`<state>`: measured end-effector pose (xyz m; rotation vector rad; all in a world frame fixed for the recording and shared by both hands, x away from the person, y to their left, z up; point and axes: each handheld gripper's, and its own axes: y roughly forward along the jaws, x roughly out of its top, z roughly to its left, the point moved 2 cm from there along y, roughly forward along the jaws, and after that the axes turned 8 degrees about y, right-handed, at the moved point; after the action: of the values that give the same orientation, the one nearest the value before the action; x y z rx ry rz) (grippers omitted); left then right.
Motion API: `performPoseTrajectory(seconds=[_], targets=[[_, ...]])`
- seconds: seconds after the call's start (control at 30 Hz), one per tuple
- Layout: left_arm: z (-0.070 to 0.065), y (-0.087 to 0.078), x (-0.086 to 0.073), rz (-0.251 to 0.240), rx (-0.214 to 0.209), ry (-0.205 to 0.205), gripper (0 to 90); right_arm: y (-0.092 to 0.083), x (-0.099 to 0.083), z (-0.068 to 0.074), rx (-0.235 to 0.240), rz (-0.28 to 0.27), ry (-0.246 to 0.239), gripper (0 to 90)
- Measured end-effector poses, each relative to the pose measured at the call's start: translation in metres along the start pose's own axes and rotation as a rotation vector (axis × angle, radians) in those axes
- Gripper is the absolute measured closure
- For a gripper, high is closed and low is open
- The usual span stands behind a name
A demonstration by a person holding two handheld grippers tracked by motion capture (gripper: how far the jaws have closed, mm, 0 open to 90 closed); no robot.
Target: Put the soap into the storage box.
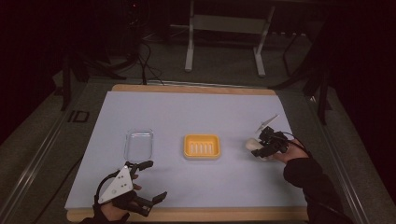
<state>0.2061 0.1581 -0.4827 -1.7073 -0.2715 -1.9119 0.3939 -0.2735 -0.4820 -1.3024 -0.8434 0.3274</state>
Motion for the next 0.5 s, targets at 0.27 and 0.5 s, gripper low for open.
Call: performPoseTrajectory(seconds=[0.27,0.5], targets=[[0.0002,0.0003,0.0001,-0.002,-0.001,-0.002,0.5,-0.0066,-0.0014,-0.0055,0.029,0.063,-0.139,49.4],[0.0001,0.0006,-0.0001,0.002,-0.005,-0.002,0.5,-0.0076,0.0007,-0.0007,0.074,0.104,-0.226,49.4]])
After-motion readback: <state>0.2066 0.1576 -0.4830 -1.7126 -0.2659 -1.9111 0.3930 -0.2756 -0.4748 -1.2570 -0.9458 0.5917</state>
